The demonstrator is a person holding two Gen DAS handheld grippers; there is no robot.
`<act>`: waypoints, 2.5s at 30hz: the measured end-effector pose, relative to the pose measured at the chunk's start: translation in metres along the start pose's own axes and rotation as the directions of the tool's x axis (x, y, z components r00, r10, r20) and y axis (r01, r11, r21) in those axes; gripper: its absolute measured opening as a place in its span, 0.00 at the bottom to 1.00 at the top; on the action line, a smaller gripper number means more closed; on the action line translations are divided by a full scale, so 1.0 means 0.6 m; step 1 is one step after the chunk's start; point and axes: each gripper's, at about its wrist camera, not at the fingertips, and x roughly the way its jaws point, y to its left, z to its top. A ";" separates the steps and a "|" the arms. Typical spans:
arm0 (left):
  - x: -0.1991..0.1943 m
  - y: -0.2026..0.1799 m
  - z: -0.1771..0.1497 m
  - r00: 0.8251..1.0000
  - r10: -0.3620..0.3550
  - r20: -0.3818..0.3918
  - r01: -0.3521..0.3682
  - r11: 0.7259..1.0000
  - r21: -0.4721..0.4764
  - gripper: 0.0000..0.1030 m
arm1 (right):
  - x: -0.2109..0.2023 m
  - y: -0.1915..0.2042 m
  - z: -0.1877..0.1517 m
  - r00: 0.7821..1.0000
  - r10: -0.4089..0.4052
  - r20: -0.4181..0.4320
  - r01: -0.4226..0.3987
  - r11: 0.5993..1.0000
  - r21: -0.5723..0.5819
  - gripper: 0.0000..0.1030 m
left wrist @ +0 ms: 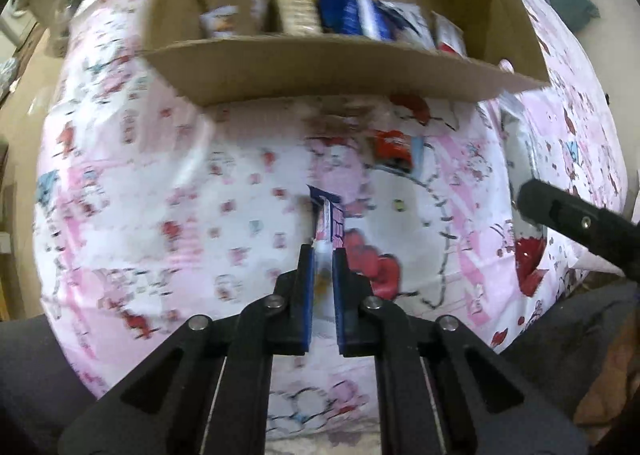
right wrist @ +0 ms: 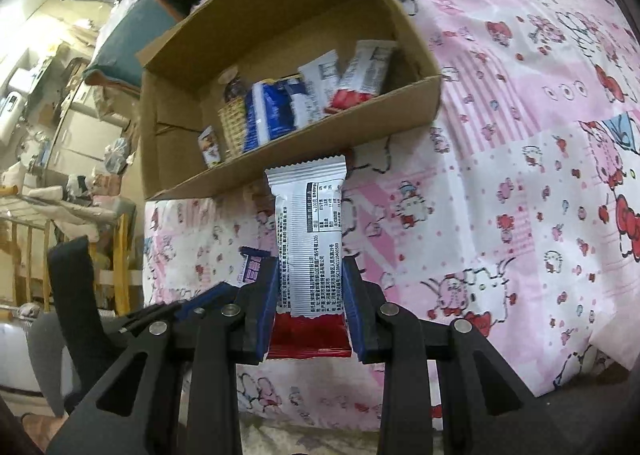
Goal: Organize snacks
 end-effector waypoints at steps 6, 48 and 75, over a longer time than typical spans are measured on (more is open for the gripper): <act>-0.064 0.060 0.009 0.998 0.012 0.063 -0.008 0.998 -0.063 0.06 | 0.000 0.028 -0.006 0.998 0.058 -0.005 -0.058 0.997 -0.043 0.31; -0.078 0.050 0.239 0.920 -0.044 0.388 0.046 0.999 0.004 0.06 | -0.006 -0.008 0.190 0.967 0.078 0.243 -0.079 0.997 -0.007 0.31; -0.071 0.032 0.225 0.936 -0.030 0.350 0.022 0.999 0.027 0.81 | 0.009 -0.012 0.189 0.975 0.105 0.197 -0.119 0.991 0.060 0.77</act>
